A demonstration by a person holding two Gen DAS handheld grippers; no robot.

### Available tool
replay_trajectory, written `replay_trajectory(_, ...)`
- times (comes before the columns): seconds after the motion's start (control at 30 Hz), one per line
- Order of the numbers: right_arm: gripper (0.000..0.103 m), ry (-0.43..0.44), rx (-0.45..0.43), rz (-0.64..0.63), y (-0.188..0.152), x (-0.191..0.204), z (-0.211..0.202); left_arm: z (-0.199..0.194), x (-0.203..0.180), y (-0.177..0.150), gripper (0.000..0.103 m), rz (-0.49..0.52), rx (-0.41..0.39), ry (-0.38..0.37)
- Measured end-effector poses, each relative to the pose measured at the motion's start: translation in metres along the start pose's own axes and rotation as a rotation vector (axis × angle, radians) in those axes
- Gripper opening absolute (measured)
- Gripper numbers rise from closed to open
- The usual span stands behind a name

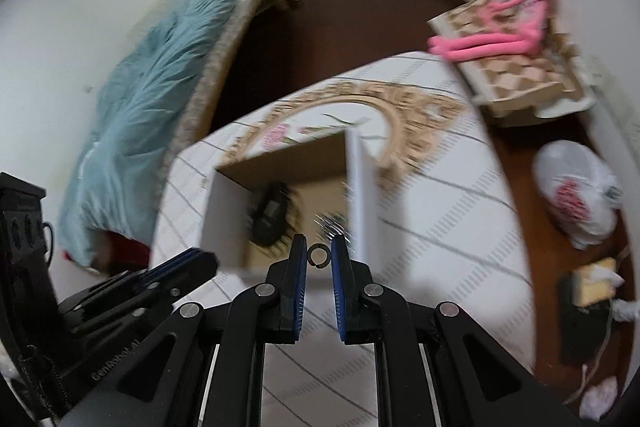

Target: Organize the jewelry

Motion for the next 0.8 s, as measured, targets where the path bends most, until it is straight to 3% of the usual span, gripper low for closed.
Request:
replay_trajectory(0.17, 0.013, 0.013, 0.119, -0.004, 0.026, 0.013, 0.041, 0.015, 0.019, 0.028, 0.011, -0.051, 0.046, -0.034)
replay_trajectory(0.33, 0.014, 0.005, 0.189, -0.007, 0.036, 0.020, 0.065, 0.021, 0.027, 0.044, 0.015, -0.083, 0.078, -0.010)
replay_trajectory(0.4, 0.014, -0.001, 0.200, 0.001, 0.040, 0.019, 0.068, 0.018, 0.033, 0.048, 0.031, -0.085, 0.071, 0.031)
replay_trajectory(0.47, 0.017, -0.014, 0.190, 0.005, 0.044, 0.018, 0.065, 0.012, 0.040, 0.052, 0.073, -0.092, 0.044, 0.050)
replay_trajectory(0.53, 0.037, -0.016, 0.181, 0.004, 0.047, 0.016, 0.060, 0.007, 0.046, 0.055, 0.077, -0.099, 0.026, 0.058)
replay_trajectory(0.57, 0.039, -0.028, 0.170, -0.003, 0.049, 0.015, 0.058, 0.004, 0.050, 0.054, 0.077, -0.105, 0.020, 0.068)
replay_trajectory(0.73, 0.040, -0.066, 0.138, -0.019, 0.050, 0.013, 0.047, -0.008, 0.064, 0.051, 0.079, -0.122, -0.002, 0.123)
replay_trajectory(0.8, 0.040, -0.104, 0.113, -0.027, 0.049, 0.009, 0.041, -0.013, 0.068, 0.045, 0.093, -0.114, -0.013, 0.167)
Point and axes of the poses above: each gripper's, at about its wrist camera, not at the fingertips, and z roughly the way its jaws point, x to its left, y to its top, the point moved 7 cm from there along z, roughly the way its jaws point, and after that the axes turned 9 degrees about -y, right-handed, at the moved point
